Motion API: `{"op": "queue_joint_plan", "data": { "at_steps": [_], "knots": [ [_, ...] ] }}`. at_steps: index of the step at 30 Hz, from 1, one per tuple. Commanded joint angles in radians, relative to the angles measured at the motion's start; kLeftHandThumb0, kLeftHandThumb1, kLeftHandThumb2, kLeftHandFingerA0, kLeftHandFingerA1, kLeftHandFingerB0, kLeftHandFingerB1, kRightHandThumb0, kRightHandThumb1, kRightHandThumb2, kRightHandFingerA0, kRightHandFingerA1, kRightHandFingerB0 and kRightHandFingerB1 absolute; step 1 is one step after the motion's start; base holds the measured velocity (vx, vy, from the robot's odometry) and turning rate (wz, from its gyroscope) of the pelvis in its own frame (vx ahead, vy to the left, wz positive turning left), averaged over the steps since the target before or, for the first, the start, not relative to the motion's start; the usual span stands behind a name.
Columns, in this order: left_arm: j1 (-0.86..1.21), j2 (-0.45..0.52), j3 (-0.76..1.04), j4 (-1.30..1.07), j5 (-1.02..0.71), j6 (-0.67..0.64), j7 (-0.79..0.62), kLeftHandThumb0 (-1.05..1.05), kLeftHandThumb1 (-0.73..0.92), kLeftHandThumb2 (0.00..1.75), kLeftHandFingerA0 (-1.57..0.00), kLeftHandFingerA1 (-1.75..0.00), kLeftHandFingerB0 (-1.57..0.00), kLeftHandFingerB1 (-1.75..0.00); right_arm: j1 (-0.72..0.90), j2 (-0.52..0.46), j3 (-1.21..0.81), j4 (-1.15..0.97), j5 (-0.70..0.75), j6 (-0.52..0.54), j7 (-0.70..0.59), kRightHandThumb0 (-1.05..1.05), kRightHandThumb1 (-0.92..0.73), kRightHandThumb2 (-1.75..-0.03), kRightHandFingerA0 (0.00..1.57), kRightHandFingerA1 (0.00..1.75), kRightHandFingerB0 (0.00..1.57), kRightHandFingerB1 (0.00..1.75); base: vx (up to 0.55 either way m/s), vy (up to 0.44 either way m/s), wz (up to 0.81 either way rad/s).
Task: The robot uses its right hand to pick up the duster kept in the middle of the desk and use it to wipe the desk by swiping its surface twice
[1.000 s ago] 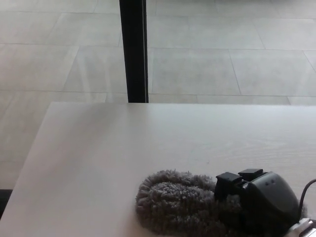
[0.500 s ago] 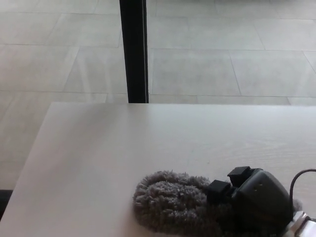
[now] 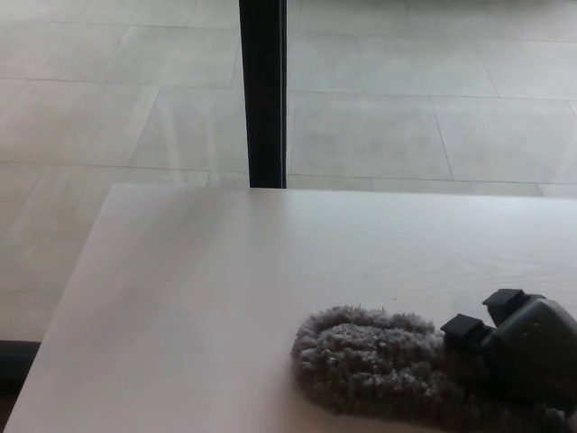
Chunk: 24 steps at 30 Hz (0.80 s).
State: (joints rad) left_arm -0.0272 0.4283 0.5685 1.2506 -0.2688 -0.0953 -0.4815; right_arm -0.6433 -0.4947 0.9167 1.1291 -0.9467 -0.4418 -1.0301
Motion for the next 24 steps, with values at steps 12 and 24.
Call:
{"op": "queue_joint_plan", "data": {
  "at_steps": [12,24],
  "knots": [
    [0.008,-0.011,0.011,-0.030,-0.046,-0.075,-0.032,-0.68,0.72,0.62,-0.44,-0.56,-0.48,-0.42,0.153,-0.053,-0.161,0.190,0.072,0.308,0.164,-0.28,-0.67,-0.64,0.86,1.74,0.83,1.12,0.00,0.000,0.00],
    [0.014,-0.018,-0.005,-0.022,-0.032,-0.106,-0.046,-0.70,0.73,0.62,-0.44,-0.54,-0.46,-0.41,0.106,0.053,-0.291,0.259,0.174,0.675,0.539,-0.40,-0.85,-0.66,0.80,1.75,0.67,1.41,0.00,0.000,0.00]
  ]
}}
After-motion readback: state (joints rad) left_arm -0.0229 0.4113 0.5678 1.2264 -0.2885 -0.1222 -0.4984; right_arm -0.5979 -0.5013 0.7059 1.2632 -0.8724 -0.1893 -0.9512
